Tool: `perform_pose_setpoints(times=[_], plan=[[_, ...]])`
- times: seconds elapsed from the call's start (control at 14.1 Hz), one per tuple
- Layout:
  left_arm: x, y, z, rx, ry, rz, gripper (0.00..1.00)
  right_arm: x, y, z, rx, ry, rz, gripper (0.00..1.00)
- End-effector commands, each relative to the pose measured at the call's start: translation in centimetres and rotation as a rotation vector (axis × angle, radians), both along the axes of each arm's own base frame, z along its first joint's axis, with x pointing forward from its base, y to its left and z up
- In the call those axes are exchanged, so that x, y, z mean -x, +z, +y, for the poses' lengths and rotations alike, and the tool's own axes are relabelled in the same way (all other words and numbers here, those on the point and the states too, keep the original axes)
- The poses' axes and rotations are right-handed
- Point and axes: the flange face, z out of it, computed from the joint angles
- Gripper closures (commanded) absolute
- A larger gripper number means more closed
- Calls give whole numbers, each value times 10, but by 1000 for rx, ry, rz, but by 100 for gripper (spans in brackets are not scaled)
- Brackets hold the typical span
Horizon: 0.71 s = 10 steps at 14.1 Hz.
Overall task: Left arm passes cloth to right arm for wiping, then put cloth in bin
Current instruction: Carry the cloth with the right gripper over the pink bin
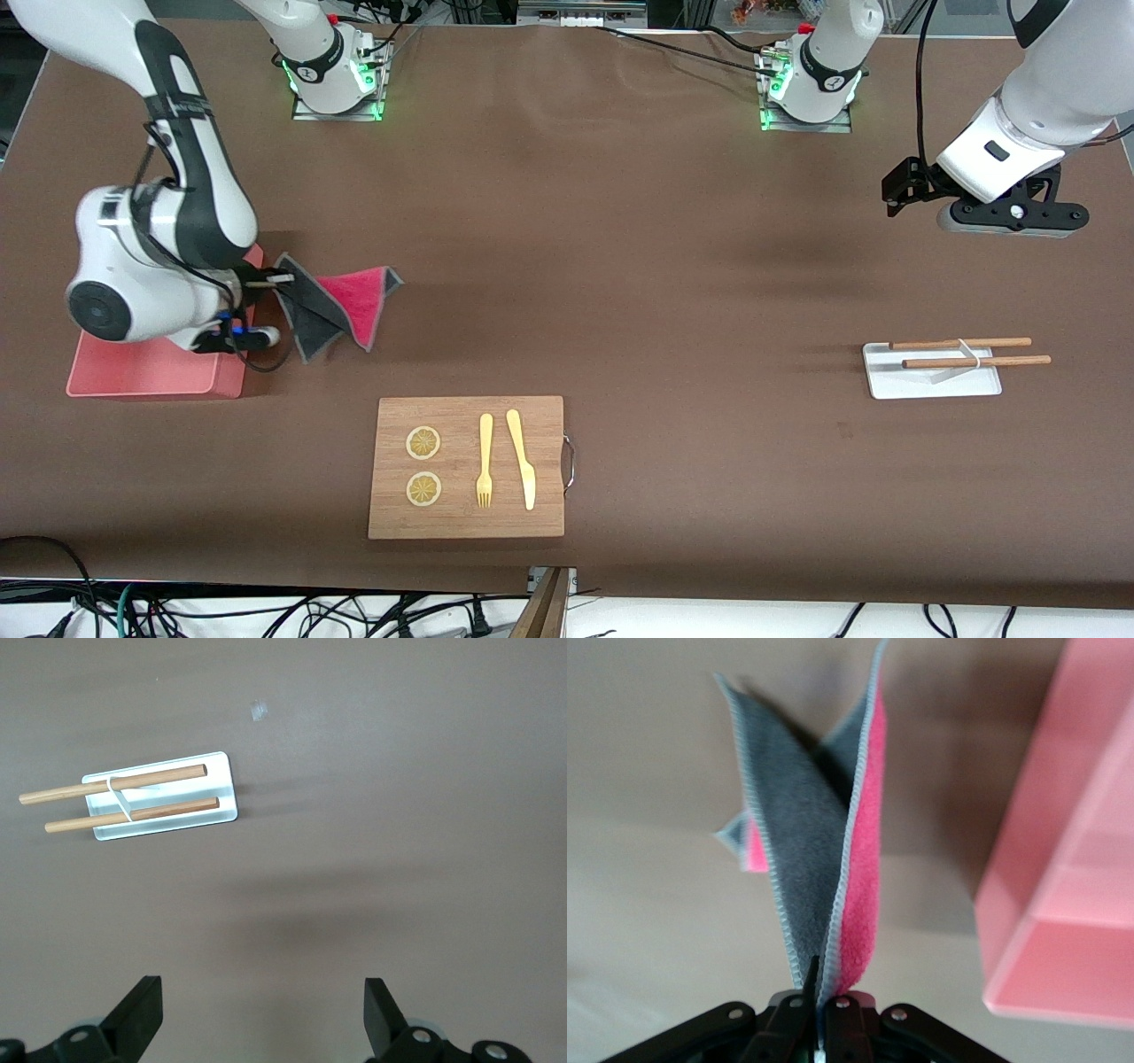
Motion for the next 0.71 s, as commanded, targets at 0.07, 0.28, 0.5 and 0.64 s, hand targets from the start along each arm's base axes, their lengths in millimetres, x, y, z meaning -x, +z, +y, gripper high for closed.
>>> perform_pose_setpoints(times=[0.07,0.28,0.5,0.64], plan=[[2,7,-1,-25,-4,-2,0,9,71,-10,27,37,93,100],[2,7,-1,-25,-5,-2,0,15,114,-29,24,83,146,100],[2,7,-1,-25,-5,-2,0,20,147,-67,32,113,145,100],[2,7,-1,-26,-5,0,0,22,161,-93,36,163,126,100]])
